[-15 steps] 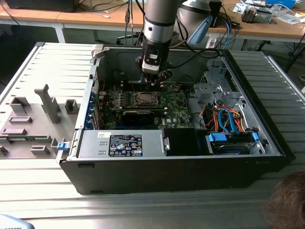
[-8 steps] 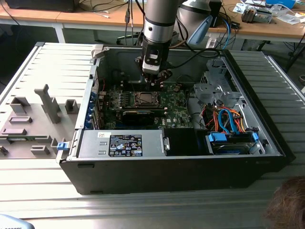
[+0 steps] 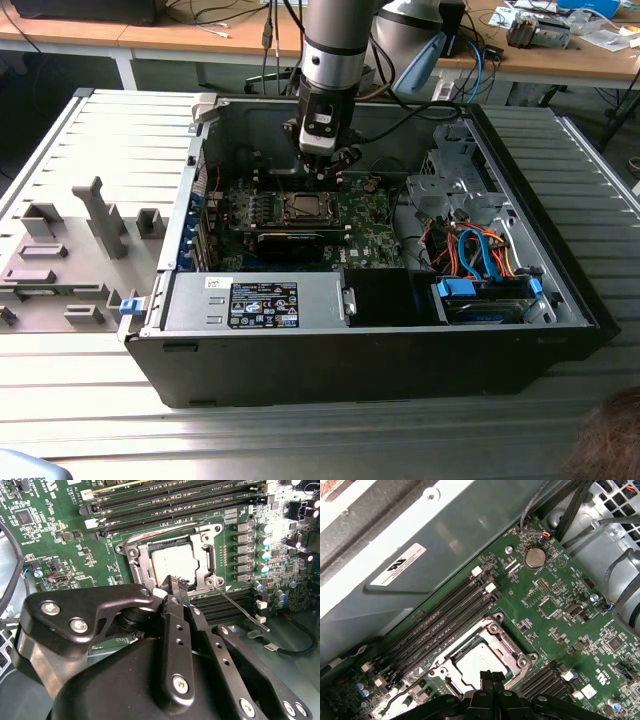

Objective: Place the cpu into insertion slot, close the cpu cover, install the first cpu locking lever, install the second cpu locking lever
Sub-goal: 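Install the first cpu locking lever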

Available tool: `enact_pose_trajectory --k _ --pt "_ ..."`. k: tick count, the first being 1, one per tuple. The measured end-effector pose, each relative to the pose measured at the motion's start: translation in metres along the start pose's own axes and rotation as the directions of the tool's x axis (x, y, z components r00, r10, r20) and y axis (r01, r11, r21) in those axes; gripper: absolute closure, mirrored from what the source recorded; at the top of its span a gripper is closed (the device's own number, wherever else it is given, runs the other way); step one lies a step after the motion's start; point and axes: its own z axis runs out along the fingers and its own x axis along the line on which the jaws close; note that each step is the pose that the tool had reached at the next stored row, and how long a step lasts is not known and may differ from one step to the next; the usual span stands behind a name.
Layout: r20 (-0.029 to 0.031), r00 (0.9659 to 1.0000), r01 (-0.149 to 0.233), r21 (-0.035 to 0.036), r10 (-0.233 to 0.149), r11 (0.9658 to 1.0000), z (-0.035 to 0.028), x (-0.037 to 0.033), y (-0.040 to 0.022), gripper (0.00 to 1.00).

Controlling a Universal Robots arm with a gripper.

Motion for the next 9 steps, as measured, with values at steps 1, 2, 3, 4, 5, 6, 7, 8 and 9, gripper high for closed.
enact_pose_trajectory --k 1,2,3,4,5,6,7,8,9 --pt "0.0000 1.0000 0.001 0.0000 -0.001 1.0000 0.0000 0.0000 0.0000 0.89" --pt "0.0000 1.0000 0.002 0.0001 -0.002 1.0000 0.0000 0.0000 0.0000 0.89" --pt "0.0001 1.0000 0.004 0.0001 -0.004 1.0000 0.0000 0.0000 0.0000 0.89" --pt "0.0002 1.0000 0.005 0.0002 -0.005 1.0000 0.0000 0.0000 0.0000 0.89" --pt "0.0002 1.0000 0.006 0.0002 -0.006 1.0000 0.0000 0.0000 0.0000 0.89" --pt "0.0003 1.0000 0.007 0.0002 -0.007 1.0000 0.0000 0.0000 0.0000 0.89" --pt "0.0004 1.0000 0.009 0.0002 -0.009 1.0000 0.0000 0.0000 0.0000 0.89" --pt "0.0004 0.9999 0.011 0.0003 -0.011 0.9999 0.0000 0.0000 0.0000 0.89" --pt "0.0005 0.9999 0.012 0.0003 -0.012 0.9999 0.0000 0.0000 0.0000 0.89"
